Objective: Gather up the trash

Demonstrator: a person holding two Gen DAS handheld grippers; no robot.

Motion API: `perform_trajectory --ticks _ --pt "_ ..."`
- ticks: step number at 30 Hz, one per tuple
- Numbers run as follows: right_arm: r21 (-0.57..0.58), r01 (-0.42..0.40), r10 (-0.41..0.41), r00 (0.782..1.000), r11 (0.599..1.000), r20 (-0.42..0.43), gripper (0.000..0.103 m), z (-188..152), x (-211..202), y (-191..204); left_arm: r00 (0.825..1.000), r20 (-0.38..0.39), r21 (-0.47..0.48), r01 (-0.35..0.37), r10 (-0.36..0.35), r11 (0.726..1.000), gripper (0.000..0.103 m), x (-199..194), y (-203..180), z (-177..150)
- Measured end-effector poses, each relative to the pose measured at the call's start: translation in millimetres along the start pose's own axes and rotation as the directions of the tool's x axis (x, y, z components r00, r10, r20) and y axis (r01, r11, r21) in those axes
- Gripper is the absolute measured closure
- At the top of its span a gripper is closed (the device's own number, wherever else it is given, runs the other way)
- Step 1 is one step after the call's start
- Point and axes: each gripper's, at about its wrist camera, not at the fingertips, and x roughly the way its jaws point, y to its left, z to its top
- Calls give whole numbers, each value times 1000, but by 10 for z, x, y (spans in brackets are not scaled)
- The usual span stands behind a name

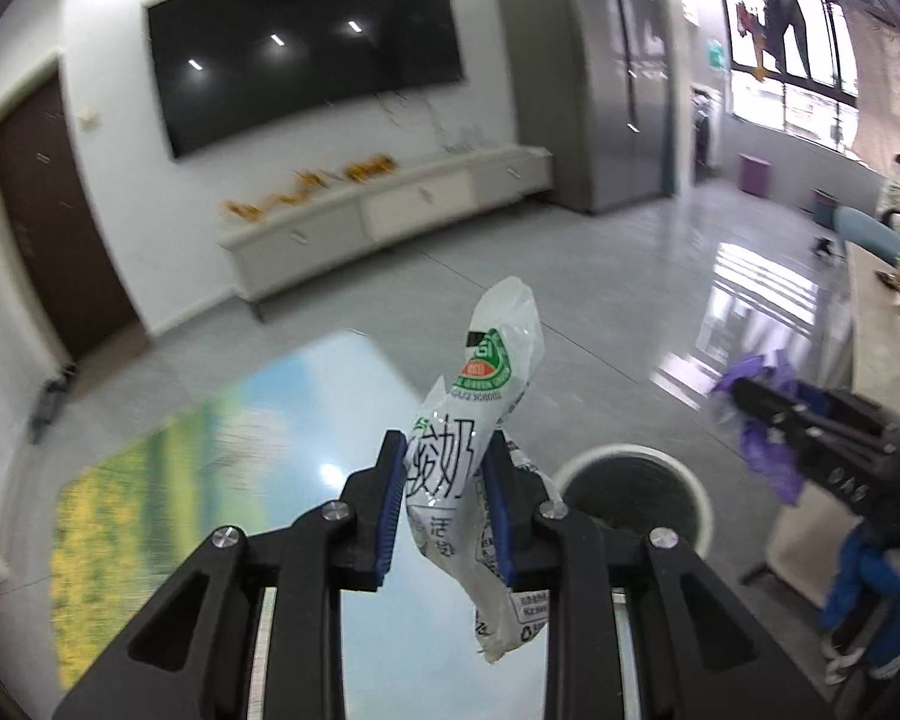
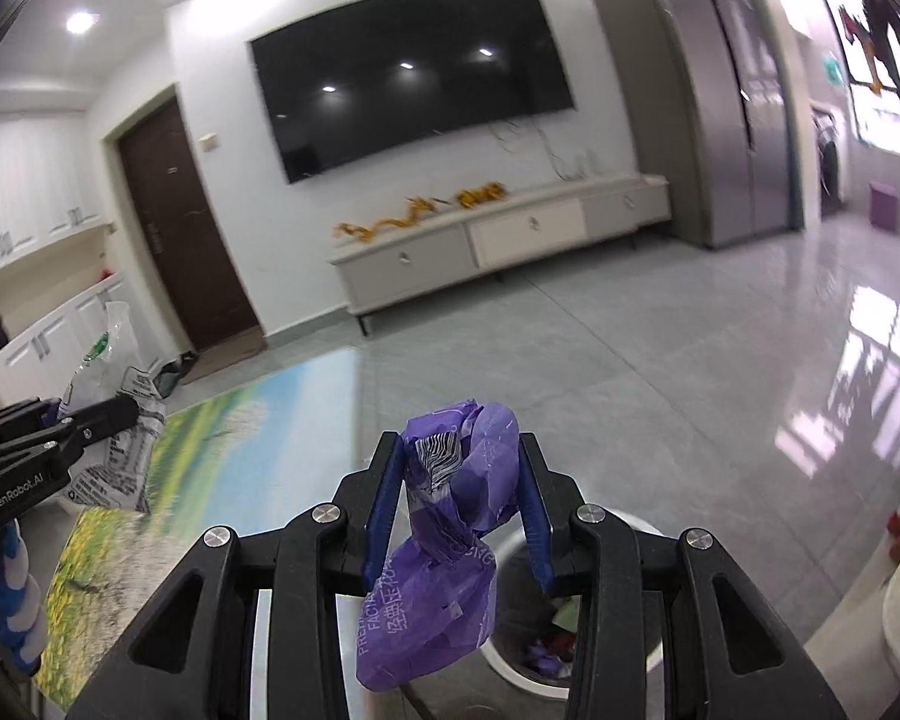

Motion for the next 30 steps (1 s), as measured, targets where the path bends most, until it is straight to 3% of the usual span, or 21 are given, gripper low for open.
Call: perform_trajectory --ticks 4,11,13,15,18,21,25,30 --pt "44 33 -30 998 998 -50 65 -80 286 -333 991 -88 3 97 -96 995 77 491 -325 88" --pt "95 74 -59 987 993 -150 62 -317 794 -781 957 -197 -21 212 -212 977 74 1214 -765 129" --pt "98 82 -64 982 992 -176 60 -400 908 -858 947 -219 -29 234 -235 972 67 1363 -851 120" --pt "102 98 -75 976 990 -203 58 -476 1024 -937 945 -222 -26 241 -240 970 50 1448 -898 122" --pt "109 120 -91 967 987 -239 52 -572 1144 -1029 938 -223 -40 262 -264 964 48 1498 -901 139" --pt "105 138 -107 961 985 -256 44 -610 1185 -1045 945 -217 -23 246 -245 969 48 1477 -917 133" --pt "80 159 -133 957 984 -257 43 -583 1143 -931 960 -183 -40 211 -214 977 48 1333 -776 121" --pt "25 150 -142 970 988 -195 33 -397 894 -573 988 -106 -46 106 -111 993 48 992 -490 104"
